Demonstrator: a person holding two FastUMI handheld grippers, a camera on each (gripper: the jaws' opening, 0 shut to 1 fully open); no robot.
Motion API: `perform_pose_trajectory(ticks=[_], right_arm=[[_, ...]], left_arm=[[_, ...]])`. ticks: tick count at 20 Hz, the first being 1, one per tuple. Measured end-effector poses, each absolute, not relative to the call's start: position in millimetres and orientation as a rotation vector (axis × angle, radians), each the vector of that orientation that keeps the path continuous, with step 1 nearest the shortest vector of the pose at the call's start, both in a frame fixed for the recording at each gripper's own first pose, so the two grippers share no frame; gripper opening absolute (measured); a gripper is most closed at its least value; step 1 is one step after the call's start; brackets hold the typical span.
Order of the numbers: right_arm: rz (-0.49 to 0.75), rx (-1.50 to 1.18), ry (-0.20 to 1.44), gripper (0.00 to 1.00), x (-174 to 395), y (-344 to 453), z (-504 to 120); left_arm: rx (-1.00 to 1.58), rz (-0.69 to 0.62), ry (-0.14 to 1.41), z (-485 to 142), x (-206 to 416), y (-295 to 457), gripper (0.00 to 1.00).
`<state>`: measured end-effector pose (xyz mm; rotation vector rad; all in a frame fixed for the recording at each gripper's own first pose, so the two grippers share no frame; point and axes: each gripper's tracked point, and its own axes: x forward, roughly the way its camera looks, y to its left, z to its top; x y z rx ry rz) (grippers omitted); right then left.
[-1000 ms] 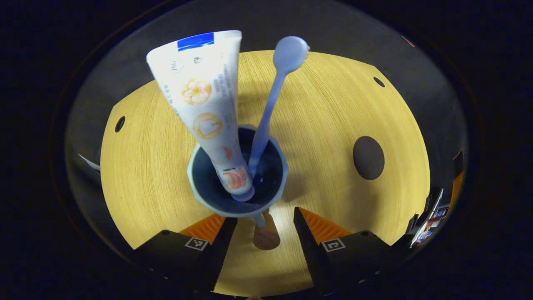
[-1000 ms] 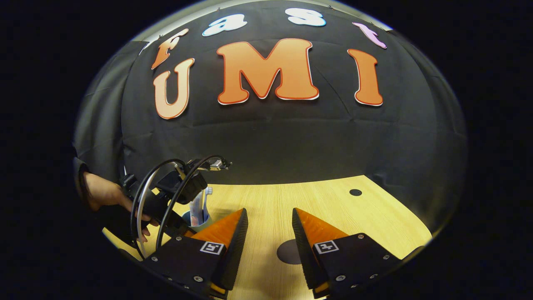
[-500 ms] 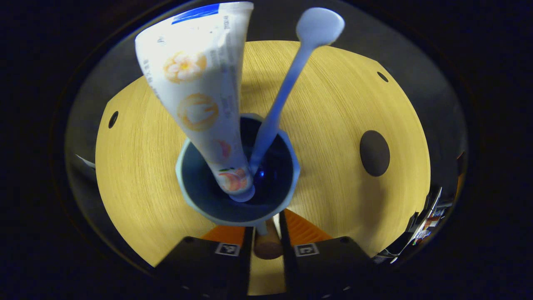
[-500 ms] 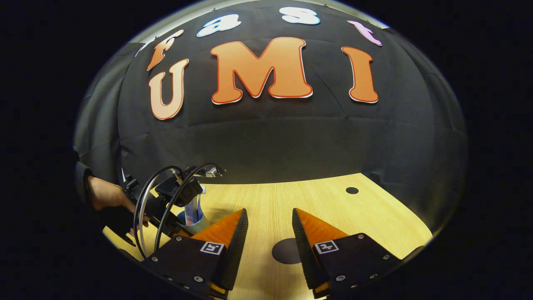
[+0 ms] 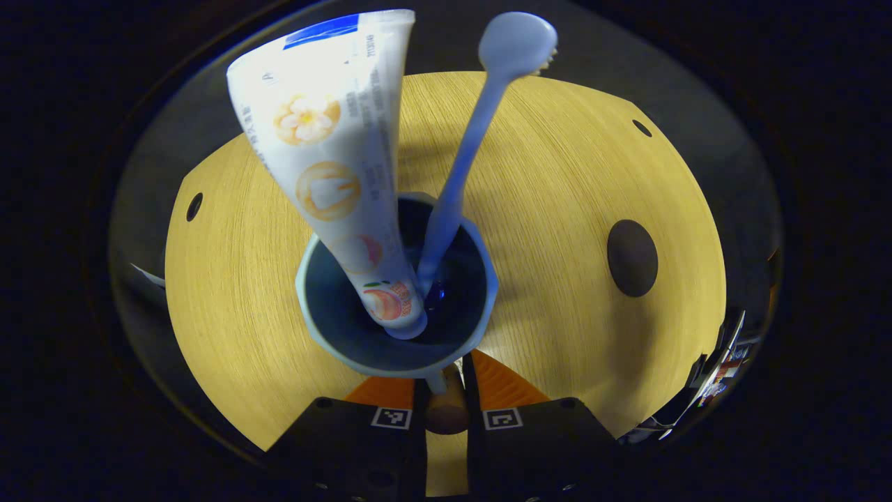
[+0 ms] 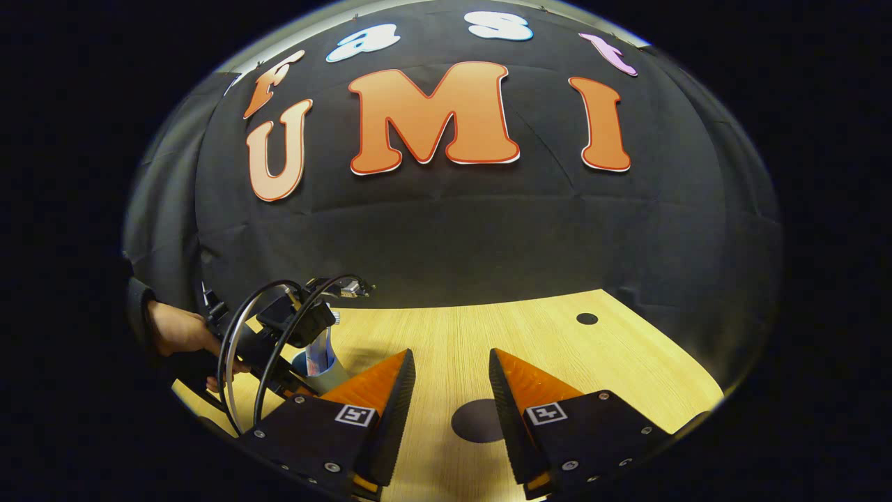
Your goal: Put the toothbrush and toothpaste on the desktop into the cup, then pick up the cup and place it on the coaster on the desktop.
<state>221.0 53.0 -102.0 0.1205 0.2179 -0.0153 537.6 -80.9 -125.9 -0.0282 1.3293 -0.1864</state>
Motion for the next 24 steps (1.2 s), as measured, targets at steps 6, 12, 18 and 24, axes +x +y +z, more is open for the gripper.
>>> perform_pose_trajectory(ticks=[6,12,18,24], right_arm=[[-0.033,0.101,0.208,0.64,216.3,40.6,-97.7],[-0.074,0.112,0.186,0.64,208.7,13.4,-88.9],[-0.094,0.1,0.177,0.64,193.1,-10.5,-86.9],[-0.134,0.102,0.181,0.6,179.6,-45.8,-90.4]], left_arm=[[-0.044,-0.206,1.331,-129.3,520.3,-70.2,0.22],[-0.047,-0.246,1.303,-139.7,522.3,-66.3,0.22],[-0.007,-0.306,1.283,-126.7,511.6,-89.5,0.22],[0.016,-0.366,1.278,-117.0,506.5,-107.6,0.22]])
